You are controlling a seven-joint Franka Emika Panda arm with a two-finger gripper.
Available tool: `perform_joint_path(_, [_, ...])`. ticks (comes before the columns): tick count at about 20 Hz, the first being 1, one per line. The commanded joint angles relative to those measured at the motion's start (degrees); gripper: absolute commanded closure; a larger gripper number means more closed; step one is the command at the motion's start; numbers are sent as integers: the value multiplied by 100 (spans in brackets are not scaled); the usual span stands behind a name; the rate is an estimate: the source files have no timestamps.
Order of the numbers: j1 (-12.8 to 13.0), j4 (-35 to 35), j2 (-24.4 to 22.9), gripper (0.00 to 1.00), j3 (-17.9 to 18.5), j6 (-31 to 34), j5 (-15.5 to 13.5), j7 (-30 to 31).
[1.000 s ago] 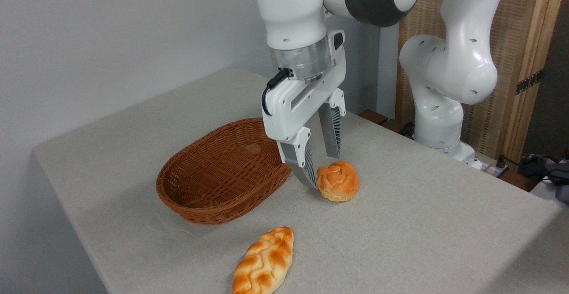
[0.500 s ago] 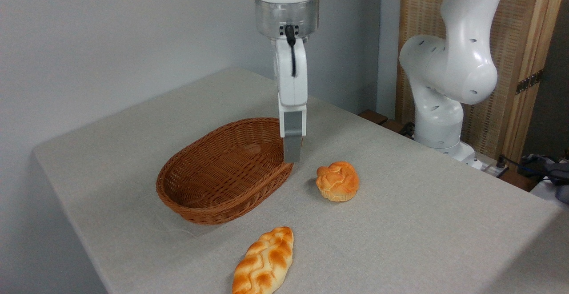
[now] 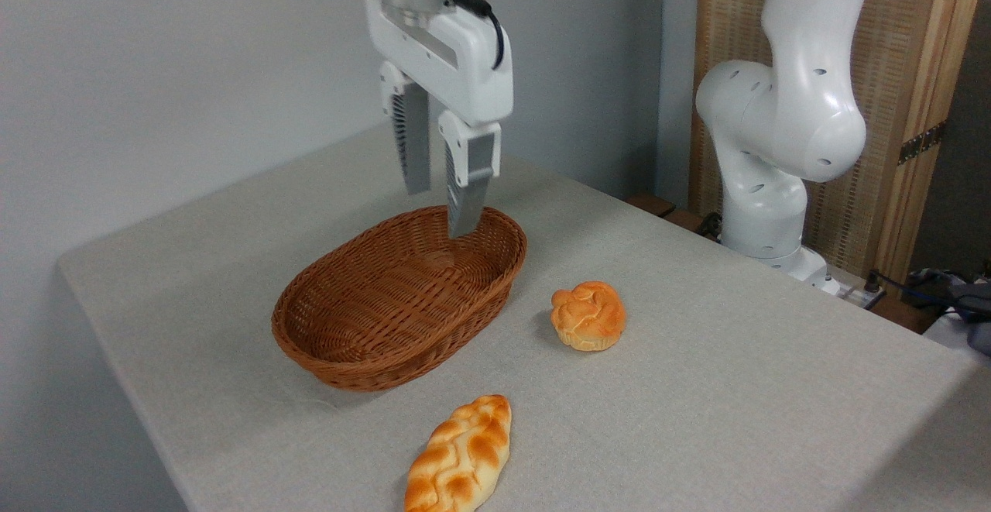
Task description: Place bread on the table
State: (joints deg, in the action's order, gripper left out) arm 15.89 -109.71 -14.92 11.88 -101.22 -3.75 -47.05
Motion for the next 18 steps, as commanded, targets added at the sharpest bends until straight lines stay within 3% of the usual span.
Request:
perform_joint_path(1, [2,748,401,0,-89,269,-11,731])
perform_joint_path(6, [2,1619,1016,0,-159,1279,15,970])
perform_joint_path(9, [11,1874,1289,0,-317,1289,217,1285])
perform_joint_path(18, [11,1927,1535,1,-467,1184,270,1479])
